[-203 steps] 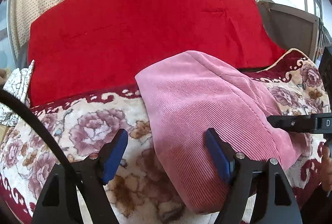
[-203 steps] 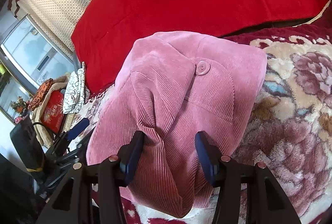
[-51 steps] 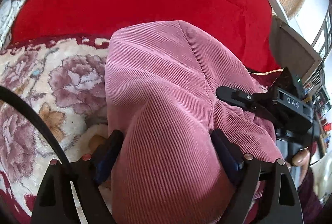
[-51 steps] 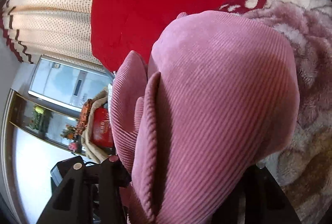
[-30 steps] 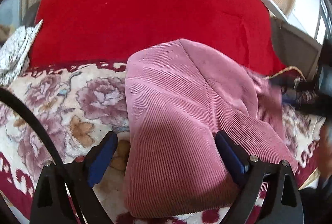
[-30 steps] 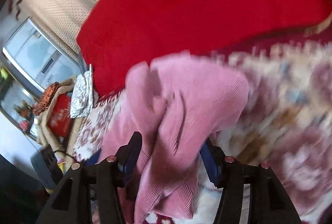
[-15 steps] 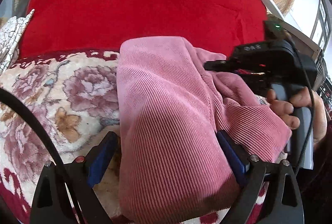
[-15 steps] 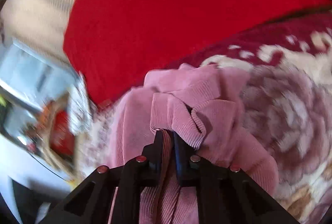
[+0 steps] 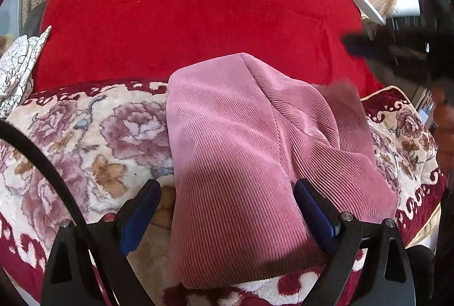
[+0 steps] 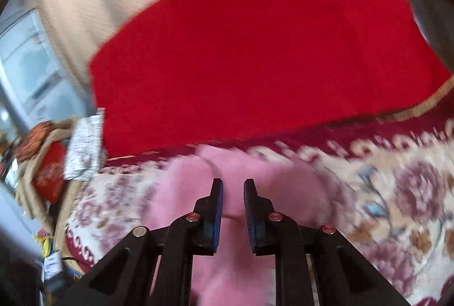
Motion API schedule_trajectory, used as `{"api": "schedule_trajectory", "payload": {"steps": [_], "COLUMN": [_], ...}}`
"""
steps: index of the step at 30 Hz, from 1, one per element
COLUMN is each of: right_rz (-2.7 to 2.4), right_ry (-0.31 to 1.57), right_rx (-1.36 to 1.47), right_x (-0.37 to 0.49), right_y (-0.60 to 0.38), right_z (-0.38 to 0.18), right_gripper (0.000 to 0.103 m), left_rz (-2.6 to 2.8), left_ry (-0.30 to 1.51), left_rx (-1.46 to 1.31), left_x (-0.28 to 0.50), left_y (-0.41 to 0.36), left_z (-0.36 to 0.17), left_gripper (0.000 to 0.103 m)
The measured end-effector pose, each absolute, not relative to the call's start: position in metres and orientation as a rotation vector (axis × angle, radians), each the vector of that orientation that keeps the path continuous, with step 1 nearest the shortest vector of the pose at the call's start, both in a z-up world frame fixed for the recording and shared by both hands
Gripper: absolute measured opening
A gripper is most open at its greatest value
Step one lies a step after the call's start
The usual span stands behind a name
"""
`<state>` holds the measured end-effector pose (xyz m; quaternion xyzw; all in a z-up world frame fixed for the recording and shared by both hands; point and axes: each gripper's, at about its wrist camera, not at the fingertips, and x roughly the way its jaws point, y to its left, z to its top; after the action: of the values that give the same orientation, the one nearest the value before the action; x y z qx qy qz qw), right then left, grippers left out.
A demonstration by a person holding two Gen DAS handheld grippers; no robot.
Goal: Fold large clothes
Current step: 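Lower the folded jacket onto the bedspread and open both tools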
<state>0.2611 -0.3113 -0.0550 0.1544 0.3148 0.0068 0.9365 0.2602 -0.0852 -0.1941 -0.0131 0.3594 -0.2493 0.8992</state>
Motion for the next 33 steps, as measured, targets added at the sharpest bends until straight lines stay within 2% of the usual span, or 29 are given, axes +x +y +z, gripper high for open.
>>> {"api": "schedule_trajectory", "payload": {"steps": [3,5,7,8,10,13,17,20,25,28,31,33], "right_rz": [0.144,0.187,0.162,0.104,0.111,0.128,0.114,0.092,0.117,0.143,0.144,0.137], "right_ry": [0.63,0.716,0.879,0.944,0.918,0.921,0.933,0.902,0.831,0.832,0.884,0.872], "right_rx": [0.235,0.225,0.23,0.223,0.322,0.413,0.34,0.366,0.295,0.268,0.303,0.317], "right_x": [0.273,0.294,0.325,0.337,0.339,0.33,0.313,0.283,0.237,0.226,0.237,0.234], "right_y": [-0.269,-0.254,-0.253,-0.259,-0.283,-0.303,-0.3,-0.301,-0.285,-0.279,-0.287,-0.288], "right_z": [-0.057,-0.08,-0.126,-0.153,-0.172,-0.17,-0.161,-0.145,-0.128,-0.139,-0.176,-0.169], "right_gripper": [0.018,0.019,0.016,0.012,0.004,0.003,0.004,0.011,0.01,0.011,0.005,0.005], "left_rz": [-0.529,-0.542,-0.558,-0.57,-0.605,-0.607,-0.623,-0.635,-0.63,-0.628,-0.629,-0.621], "left_ry": [0.725,0.714,0.705,0.702,0.689,0.656,0.817,0.821,0.839,0.823,0.837,0.823], "left_rx": [-0.004,0.004,0.014,0.016,0.011,0.054,0.087,0.039,0.013,0.028,0.006,-0.013], "left_x": [0.256,0.254,0.251,0.25,0.246,0.24,0.253,0.257,0.257,0.255,0.256,0.251], "left_y": [-0.087,-0.086,-0.084,-0.083,-0.08,-0.08,-0.102,-0.095,-0.091,-0.091,-0.091,-0.086], "left_z": [-0.191,-0.189,-0.188,-0.186,-0.183,-0.181,-0.211,-0.205,-0.207,-0.206,-0.211,-0.206], "left_gripper": [0.095,0.095,0.095,0.095,0.095,0.095,0.097,0.097,0.097,0.097,0.098,0.098]}}
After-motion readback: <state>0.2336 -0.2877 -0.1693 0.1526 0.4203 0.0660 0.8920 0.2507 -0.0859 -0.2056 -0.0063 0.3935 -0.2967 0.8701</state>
